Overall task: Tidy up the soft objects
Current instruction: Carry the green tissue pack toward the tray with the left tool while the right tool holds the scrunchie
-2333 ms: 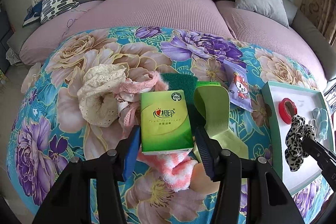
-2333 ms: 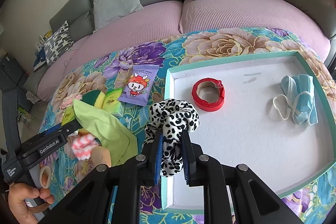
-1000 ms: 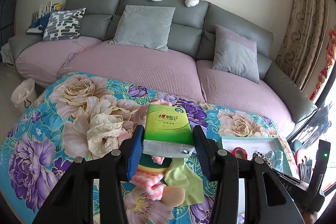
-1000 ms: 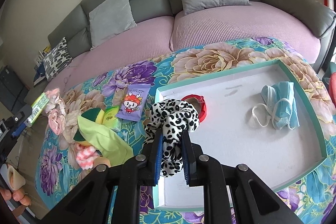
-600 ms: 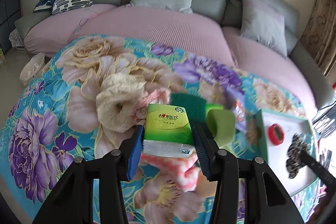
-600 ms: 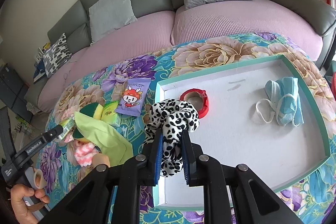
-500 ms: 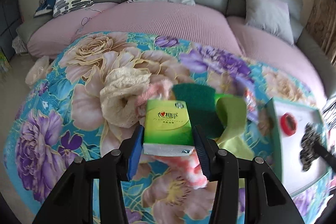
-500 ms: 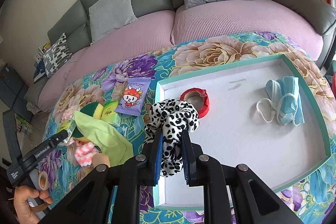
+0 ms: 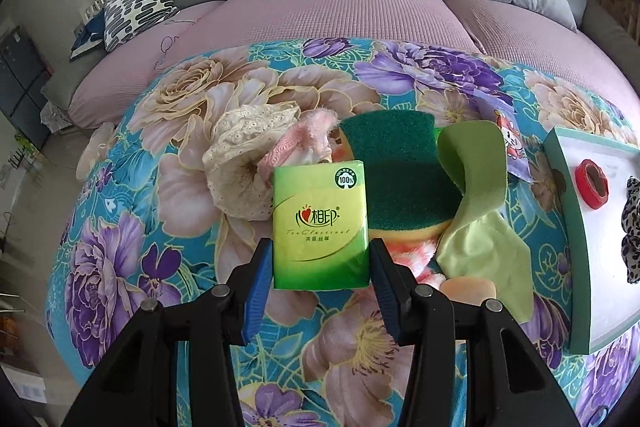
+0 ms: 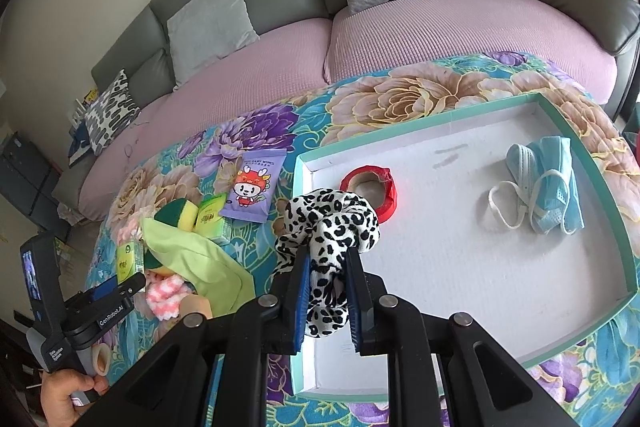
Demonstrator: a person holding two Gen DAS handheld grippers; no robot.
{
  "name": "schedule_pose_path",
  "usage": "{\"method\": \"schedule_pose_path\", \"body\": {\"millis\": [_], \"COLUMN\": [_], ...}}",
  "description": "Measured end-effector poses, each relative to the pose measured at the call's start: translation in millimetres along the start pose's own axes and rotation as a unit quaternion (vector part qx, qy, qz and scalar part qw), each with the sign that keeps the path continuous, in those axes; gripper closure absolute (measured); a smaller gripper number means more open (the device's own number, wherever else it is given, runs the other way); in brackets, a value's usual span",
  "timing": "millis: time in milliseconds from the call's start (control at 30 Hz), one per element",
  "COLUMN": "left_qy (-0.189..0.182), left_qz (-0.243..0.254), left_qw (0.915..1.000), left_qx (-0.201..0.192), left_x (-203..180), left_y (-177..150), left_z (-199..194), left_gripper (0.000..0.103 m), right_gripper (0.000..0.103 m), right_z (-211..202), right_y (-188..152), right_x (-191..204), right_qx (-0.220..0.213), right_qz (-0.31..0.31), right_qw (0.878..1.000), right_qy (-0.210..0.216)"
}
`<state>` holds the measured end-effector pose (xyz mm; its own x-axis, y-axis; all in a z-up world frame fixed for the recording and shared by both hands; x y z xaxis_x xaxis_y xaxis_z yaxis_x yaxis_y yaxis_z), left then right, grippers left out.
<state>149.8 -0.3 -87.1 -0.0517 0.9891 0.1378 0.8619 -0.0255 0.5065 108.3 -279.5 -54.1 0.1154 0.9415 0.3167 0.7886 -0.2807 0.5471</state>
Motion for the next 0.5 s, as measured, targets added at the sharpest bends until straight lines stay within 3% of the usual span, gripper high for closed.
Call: {"method": "schedule_pose_path", "body": {"millis": [500], "left_qy": [0.026], "left_qz": [0.010], "left_qw": [0.9996], "left_qx": [0.011], "left_x": [3.6], "left_y": [-7.9], "left_z": [6.9], "left_gripper": [0.048], "right_gripper": [0.085], "right_z": [0.0], "right_y": [-0.3], "right_x": [-5.9], "right_qx": [0.003], "right_qz": [0.014], "right_qw": [1.000], "right_qy": [0.006]}}
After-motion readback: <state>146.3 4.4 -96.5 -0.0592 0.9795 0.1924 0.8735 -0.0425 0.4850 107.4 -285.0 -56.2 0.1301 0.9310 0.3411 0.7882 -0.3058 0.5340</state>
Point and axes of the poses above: each gripper's, at about its wrist camera, not at the fingertips, and z roughly the way its jaws point, x to its left, y to its top, the point moved 7 cm from there along z, roughly the way its jaws point, and after that the axes turned 1 degree about -z, right-handed, at the moved point
